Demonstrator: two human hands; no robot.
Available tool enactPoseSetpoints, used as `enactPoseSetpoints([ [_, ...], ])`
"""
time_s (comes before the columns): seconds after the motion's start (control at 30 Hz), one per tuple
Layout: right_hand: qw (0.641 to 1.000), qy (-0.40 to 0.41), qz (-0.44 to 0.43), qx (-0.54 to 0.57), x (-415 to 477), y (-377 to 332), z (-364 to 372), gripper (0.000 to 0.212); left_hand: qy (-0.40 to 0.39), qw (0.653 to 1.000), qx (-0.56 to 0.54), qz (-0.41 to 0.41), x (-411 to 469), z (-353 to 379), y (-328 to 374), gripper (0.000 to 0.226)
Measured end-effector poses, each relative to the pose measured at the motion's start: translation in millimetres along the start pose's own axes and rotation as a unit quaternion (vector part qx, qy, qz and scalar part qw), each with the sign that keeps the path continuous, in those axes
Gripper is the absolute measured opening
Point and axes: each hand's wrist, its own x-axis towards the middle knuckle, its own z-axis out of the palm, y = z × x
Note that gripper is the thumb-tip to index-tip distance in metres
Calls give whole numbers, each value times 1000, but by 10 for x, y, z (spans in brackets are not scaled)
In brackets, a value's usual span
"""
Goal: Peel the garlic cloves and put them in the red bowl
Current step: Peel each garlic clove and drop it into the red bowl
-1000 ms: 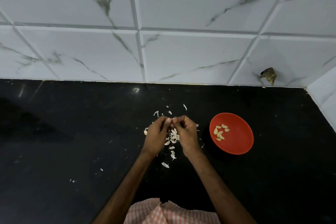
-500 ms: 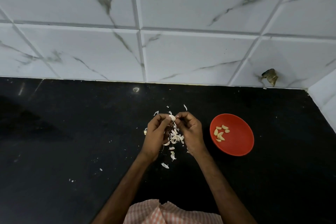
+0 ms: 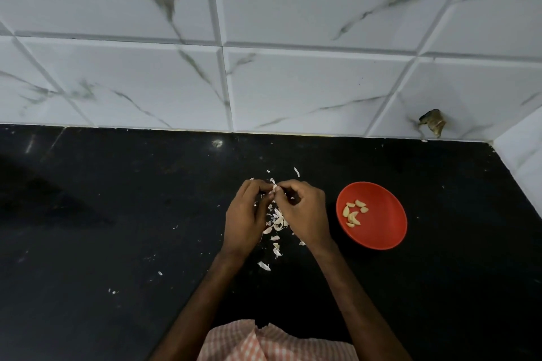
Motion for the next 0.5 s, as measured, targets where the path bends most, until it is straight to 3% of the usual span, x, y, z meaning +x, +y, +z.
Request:
enactPoseSetpoints([
  [0.17, 998, -35, 49, 11, 23, -64, 6, 9, -9, 995, 99, 7, -15, -19, -76, 17],
  [0.27, 995, -42, 87, 20, 46, -87, -3, 8, -20, 990, 128, 58, -12, -36, -85, 18],
  [0.33, 992, -38, 114, 49, 57, -101, -3, 9, -16, 992, 111, 56, -12, -26, -86, 7],
  [0.5, 981, -32, 164, 103, 56, -115, 30, 12, -6, 1000, 2, 0, -4, 20, -57, 11],
])
